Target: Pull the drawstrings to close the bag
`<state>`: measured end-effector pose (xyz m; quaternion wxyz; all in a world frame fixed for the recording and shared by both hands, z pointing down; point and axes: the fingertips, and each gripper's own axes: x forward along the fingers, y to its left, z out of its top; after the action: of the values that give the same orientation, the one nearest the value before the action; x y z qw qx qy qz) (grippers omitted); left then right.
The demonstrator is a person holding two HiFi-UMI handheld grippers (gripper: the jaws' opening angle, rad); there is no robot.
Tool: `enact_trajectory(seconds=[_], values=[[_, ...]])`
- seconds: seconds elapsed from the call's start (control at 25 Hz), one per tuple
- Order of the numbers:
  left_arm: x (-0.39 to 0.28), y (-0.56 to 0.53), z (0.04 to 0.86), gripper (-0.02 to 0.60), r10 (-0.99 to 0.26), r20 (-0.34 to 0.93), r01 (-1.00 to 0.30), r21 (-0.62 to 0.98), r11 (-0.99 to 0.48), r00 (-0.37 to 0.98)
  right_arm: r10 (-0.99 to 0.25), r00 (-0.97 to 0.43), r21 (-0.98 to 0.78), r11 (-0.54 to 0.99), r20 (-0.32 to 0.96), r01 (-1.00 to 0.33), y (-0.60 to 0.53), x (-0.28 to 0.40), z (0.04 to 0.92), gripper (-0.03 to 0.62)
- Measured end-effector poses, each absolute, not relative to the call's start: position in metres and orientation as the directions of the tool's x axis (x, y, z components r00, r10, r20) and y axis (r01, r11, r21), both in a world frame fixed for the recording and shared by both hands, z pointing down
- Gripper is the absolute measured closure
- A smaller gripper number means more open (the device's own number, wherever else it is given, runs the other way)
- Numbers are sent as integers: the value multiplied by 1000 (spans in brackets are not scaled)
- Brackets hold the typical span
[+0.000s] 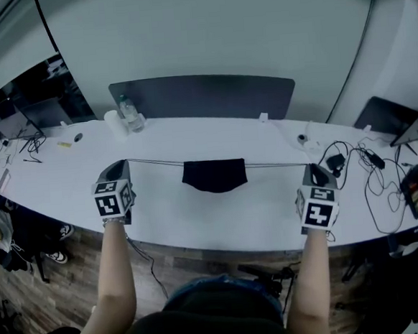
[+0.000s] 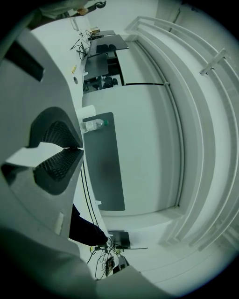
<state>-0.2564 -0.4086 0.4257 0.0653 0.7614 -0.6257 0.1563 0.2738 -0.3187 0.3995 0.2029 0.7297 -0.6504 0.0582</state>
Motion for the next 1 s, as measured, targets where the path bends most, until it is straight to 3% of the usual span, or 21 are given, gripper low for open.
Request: enact_trajectory(seconds=[1.0], values=[[-185,-404,322,568,-963,1,-963,-20,-270,270,-993,-31,160,49,118,-986,-346,185,321,588]])
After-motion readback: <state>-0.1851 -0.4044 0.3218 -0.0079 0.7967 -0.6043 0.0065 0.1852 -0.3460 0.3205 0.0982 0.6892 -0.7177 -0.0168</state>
